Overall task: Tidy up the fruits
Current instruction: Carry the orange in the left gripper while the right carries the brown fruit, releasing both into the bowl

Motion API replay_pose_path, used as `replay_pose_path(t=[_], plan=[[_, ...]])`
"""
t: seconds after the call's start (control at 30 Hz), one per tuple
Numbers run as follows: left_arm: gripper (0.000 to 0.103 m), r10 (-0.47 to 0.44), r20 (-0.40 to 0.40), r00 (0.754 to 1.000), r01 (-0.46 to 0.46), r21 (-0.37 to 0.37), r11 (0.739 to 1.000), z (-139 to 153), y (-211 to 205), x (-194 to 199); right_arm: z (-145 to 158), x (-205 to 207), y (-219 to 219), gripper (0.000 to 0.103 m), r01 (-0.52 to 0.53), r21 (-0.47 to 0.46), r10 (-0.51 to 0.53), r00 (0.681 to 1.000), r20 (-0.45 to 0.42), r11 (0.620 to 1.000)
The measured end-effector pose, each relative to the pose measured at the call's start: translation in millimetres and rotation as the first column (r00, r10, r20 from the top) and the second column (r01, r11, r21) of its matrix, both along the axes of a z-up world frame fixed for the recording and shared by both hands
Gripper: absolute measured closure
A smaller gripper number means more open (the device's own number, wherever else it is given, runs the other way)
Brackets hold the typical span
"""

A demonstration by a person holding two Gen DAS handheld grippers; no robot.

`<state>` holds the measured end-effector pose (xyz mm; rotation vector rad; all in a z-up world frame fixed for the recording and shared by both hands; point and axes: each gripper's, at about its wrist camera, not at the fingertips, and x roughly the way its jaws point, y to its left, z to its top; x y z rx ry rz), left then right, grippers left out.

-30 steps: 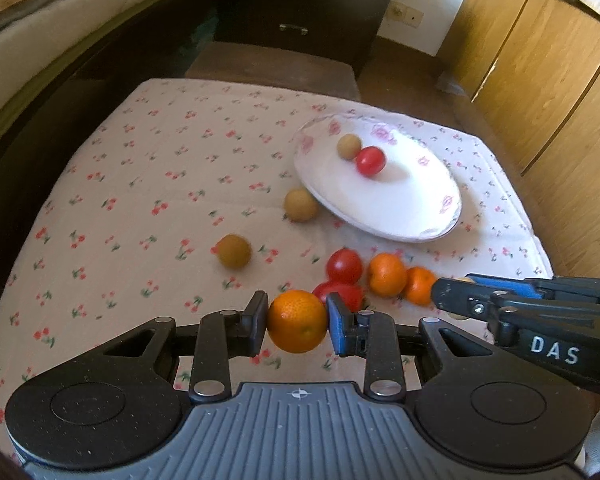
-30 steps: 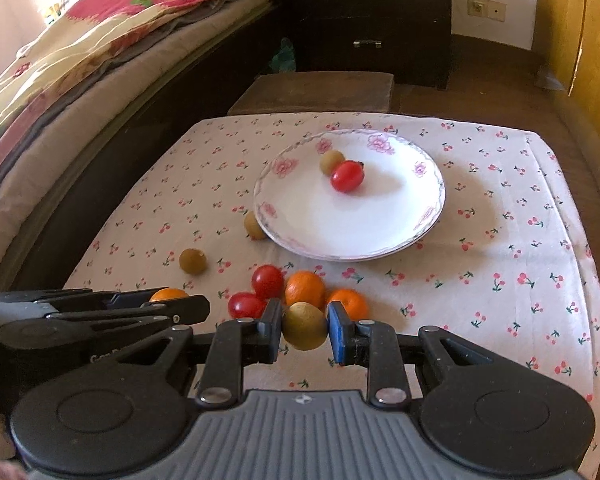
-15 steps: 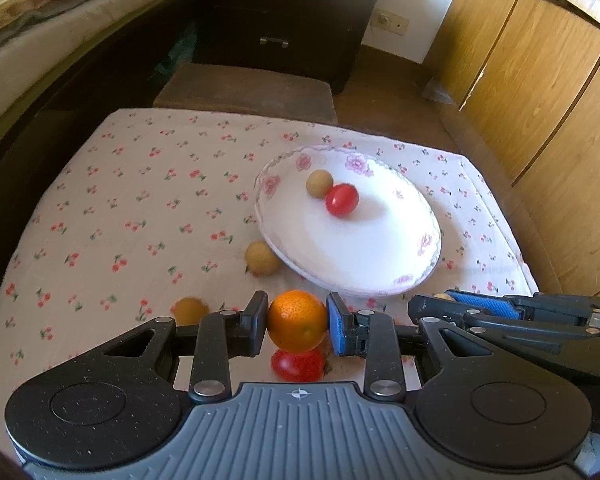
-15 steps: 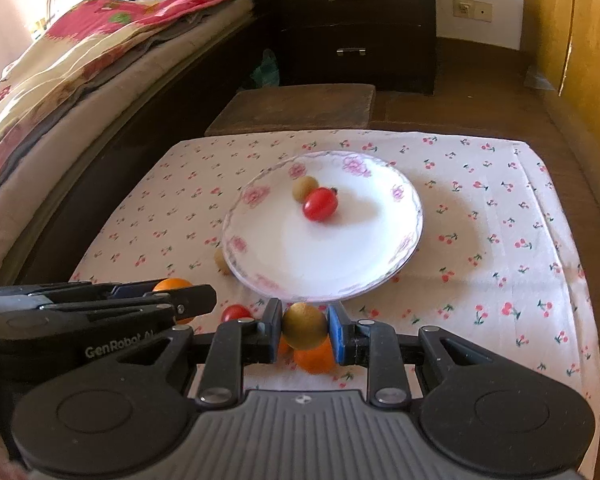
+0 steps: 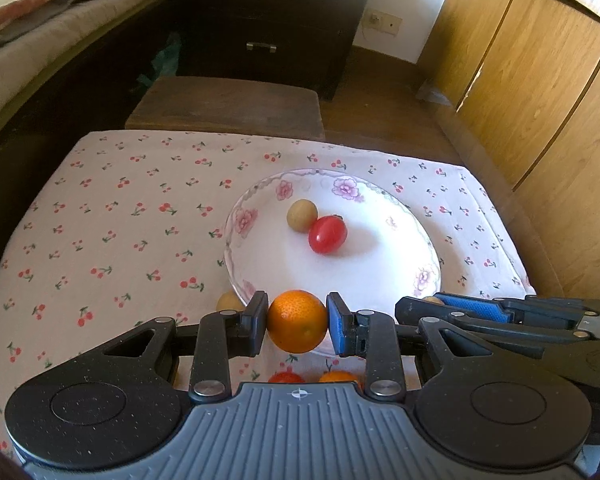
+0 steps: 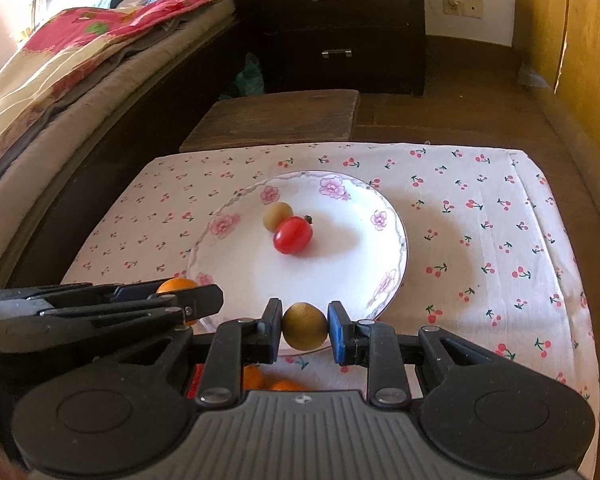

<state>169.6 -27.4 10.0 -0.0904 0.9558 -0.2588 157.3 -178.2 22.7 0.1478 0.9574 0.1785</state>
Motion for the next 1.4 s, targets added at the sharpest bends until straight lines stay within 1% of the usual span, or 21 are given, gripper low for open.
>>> replay_pose_path(t=[0.43,1.17,1.4], plan=[[0.064,0.008,-0.02,1.0,-0.007,0.025,1.0,-14.1,-3.4,13.0,-15.6,16.3,-1.5,0.076,0.005,-0.007,-0.006,1.0,-0.026,1.0],[0.064,0.012,-0.004,1.0,-0.012,0.047,0.999,-12.3,-5.0,10.8,-17.9,16.9,-1.0,0.075,0.006,-0.008,-0.006,1.0,-0.016,1.0],[0.06,0.016,-0.001,1.0,-0.016,0.043,0.999,-9.7,-3.4,10.5,-16.5,16.8,-1.7,0.075,0.016,-0.01,-0.016,1.0,-0.011,1.0]])
